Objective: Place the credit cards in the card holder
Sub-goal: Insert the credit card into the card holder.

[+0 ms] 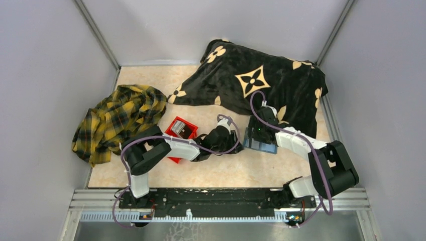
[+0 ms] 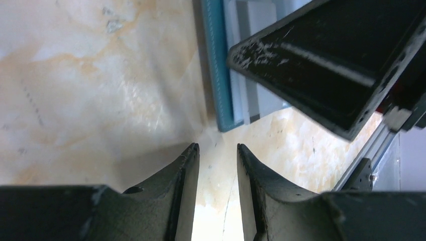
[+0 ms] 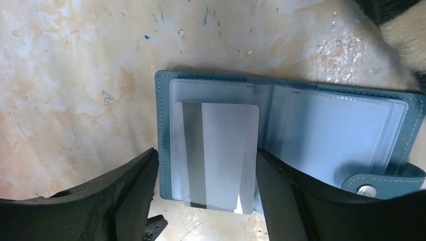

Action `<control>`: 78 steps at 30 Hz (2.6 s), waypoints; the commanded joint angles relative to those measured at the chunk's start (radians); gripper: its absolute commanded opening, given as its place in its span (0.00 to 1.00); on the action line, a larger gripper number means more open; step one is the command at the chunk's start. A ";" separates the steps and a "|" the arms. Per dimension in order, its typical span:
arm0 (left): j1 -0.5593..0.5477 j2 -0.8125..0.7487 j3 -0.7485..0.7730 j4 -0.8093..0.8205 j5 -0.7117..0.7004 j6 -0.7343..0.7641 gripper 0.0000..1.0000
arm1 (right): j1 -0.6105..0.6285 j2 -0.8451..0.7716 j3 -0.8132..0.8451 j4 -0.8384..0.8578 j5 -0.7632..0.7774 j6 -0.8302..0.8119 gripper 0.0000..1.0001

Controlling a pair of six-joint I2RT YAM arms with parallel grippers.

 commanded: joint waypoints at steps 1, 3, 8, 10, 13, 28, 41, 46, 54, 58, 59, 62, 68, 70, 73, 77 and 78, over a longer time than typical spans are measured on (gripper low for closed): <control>-0.035 -0.045 -0.065 -0.096 -0.024 0.013 0.40 | 0.006 -0.043 0.047 -0.007 0.013 0.011 0.69; -0.068 -0.058 -0.055 -0.109 -0.056 0.021 0.38 | 0.006 -0.031 0.045 0.006 -0.003 0.020 0.68; -0.096 -0.028 -0.024 -0.118 -0.095 -0.004 0.32 | 0.008 -0.026 0.036 0.039 -0.031 0.054 0.66; -0.103 -0.021 -0.028 -0.095 -0.104 -0.026 0.29 | 0.009 -0.025 0.031 0.046 -0.035 0.063 0.66; -0.115 -0.025 -0.025 -0.075 -0.150 -0.040 0.25 | 0.009 -0.027 0.016 0.062 -0.044 0.079 0.65; -0.141 0.024 0.099 -0.093 -0.308 0.074 0.17 | 0.020 0.004 -0.023 0.122 -0.084 0.116 0.58; -0.150 0.073 0.153 -0.163 -0.353 0.097 0.18 | 0.023 0.015 -0.032 0.142 -0.102 0.125 0.58; -0.153 0.068 0.154 -0.162 -0.391 0.110 0.18 | 0.025 0.017 -0.037 0.145 -0.105 0.126 0.58; -0.153 0.044 0.140 -0.148 -0.452 0.145 0.19 | 0.030 0.028 -0.049 0.158 -0.108 0.129 0.58; -0.152 0.031 0.128 -0.126 -0.471 0.164 0.19 | 0.032 0.034 -0.046 0.156 -0.105 0.131 0.58; -0.152 0.030 0.127 -0.121 -0.475 0.170 0.19 | 0.032 0.036 -0.046 0.157 -0.104 0.132 0.58; -0.153 0.030 0.131 -0.110 -0.483 0.187 0.19 | 0.035 0.044 -0.045 0.157 -0.103 0.132 0.58; -0.152 0.027 0.128 -0.061 -0.520 0.227 0.20 | 0.037 0.046 -0.046 0.153 -0.096 0.137 0.58; -0.152 0.030 0.133 -0.047 -0.523 0.240 0.20 | 0.037 0.046 -0.047 0.154 -0.094 0.141 0.58; -0.154 0.022 0.131 -0.040 -0.505 0.244 0.20 | 0.037 0.047 -0.048 0.162 -0.100 0.151 0.58; -0.175 -0.037 0.093 -0.045 -0.505 0.235 0.21 | 0.037 0.046 -0.037 0.164 -0.111 0.161 0.58; -0.186 -0.057 0.079 -0.048 -0.515 0.237 0.21 | 0.037 0.045 -0.033 0.160 -0.111 0.163 0.58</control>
